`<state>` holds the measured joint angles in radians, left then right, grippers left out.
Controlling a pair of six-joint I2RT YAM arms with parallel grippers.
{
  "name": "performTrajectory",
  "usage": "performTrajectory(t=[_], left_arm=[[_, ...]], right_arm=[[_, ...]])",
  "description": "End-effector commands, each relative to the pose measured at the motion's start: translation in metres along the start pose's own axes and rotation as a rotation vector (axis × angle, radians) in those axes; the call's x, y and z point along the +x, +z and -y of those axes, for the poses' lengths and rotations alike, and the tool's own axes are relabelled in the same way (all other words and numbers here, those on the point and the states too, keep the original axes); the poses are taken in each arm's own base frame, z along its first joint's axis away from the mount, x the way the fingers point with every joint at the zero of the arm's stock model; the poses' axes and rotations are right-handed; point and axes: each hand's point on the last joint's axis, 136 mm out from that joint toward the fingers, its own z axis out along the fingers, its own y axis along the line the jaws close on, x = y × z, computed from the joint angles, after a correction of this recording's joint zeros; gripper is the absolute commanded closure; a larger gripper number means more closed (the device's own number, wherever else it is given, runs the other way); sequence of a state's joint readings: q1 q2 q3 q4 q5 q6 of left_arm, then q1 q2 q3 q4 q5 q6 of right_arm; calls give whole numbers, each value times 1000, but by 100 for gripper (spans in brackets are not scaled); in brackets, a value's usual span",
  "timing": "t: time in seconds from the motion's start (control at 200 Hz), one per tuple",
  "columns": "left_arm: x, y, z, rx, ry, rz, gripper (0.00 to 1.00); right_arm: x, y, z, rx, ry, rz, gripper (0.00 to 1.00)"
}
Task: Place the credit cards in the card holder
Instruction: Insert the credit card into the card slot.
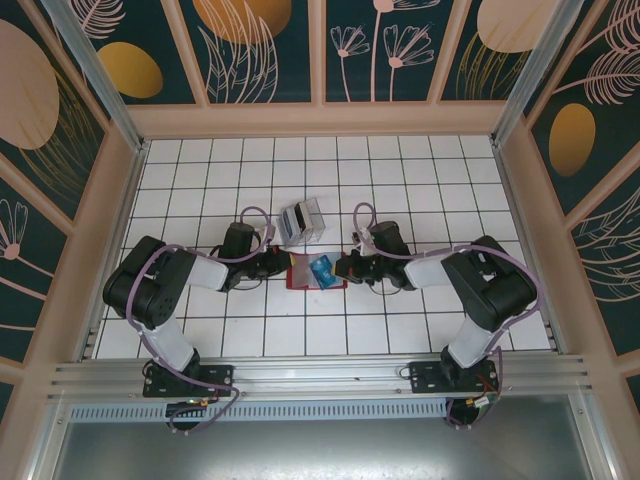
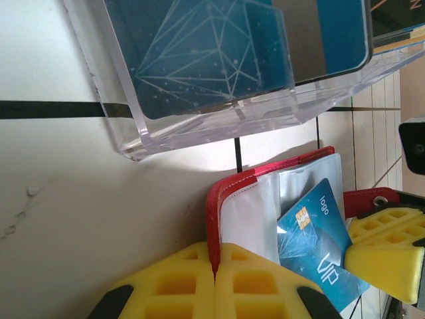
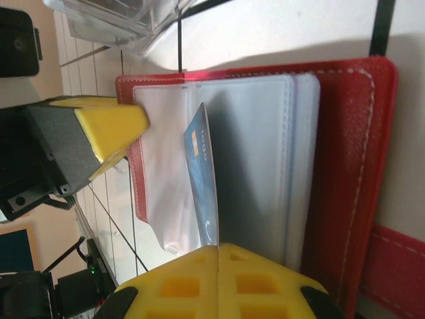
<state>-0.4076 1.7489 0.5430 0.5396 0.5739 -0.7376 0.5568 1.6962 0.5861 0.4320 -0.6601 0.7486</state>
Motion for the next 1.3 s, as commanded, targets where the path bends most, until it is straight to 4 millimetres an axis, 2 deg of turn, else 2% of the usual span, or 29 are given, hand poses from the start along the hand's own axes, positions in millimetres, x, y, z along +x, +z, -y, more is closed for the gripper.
performTrajectory(t=[0.0, 0.155, 0.45, 0.616, 0.736, 0.916, 1.231, 1.291], left_arm=[[32, -2, -45, -152, -108, -62, 94], [33, -1, -43, -135, -124, -65, 90], [28, 0, -38, -118, -122, -56, 82], [30, -4, -40, -137, -110, -50, 75], [34, -5, -43, -152, -101, -68, 77], [35, -5, -44, -143, -106, -61, 90], [37, -2, -42, -124, -113, -78, 91], [37, -2, -42, -121, -115, -70, 91]], right_arm=[[-8, 4, -2, -23, 28, 26, 100], [-10, 9, -4, -43, 52, 30, 100], [-11, 30, -23, -126, 131, 98, 100], [-14, 31, -16, -94, 162, 131, 100], [-14, 27, -8, -77, 209, 166, 100], [-10, 27, 0, -54, 258, 209, 100], [-9, 40, -6, -75, 250, 193, 100], [-9, 42, -8, -79, 244, 189, 96]])
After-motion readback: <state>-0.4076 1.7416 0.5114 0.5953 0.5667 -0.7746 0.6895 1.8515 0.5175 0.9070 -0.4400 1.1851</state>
